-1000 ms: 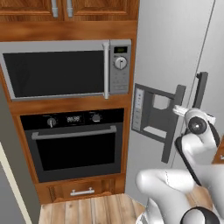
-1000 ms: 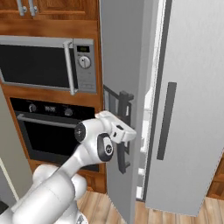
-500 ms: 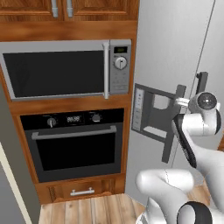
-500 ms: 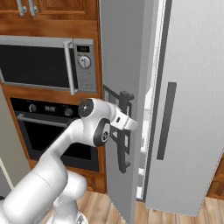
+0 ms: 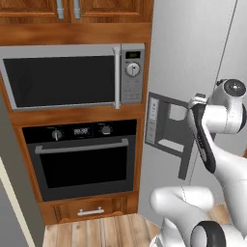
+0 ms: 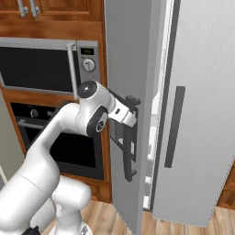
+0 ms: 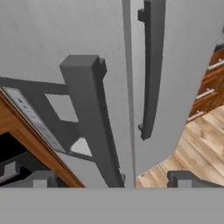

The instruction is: Take the bottled waters from the counter and place them in the freezer to freeze. Close the freezer door after placing the bottles.

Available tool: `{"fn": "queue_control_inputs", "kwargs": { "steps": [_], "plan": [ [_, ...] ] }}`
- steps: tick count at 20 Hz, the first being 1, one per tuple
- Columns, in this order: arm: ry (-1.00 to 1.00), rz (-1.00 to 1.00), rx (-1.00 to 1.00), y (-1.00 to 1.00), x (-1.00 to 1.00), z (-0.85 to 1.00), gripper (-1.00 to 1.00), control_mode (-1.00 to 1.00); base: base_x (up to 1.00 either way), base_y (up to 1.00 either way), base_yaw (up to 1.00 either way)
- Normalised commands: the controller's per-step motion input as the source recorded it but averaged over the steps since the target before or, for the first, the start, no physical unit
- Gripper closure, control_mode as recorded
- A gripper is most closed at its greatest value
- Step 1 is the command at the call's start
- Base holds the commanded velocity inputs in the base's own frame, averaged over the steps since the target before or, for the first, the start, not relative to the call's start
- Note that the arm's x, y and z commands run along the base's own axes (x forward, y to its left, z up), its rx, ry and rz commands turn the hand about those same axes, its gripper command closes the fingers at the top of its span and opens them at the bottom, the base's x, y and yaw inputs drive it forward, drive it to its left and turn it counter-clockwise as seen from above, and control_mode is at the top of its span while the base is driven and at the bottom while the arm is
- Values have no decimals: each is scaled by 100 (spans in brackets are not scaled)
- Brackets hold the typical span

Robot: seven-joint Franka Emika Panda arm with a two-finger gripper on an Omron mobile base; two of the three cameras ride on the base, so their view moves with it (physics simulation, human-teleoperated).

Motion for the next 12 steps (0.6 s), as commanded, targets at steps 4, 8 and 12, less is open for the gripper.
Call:
{"fn": "queue_control_inputs", "kwargs": {
  "steps": [4, 8, 12],
  "plan": [
    [1, 10, 0, 40, 12, -1, -100, -100, 0, 0, 0],
    [12, -1, -2, 18, 59, -1, -100, -100, 0, 0, 0],
    [6, -4, -6, 8, 50, -12, -100, -100, 0, 0, 0]
  ]
}}
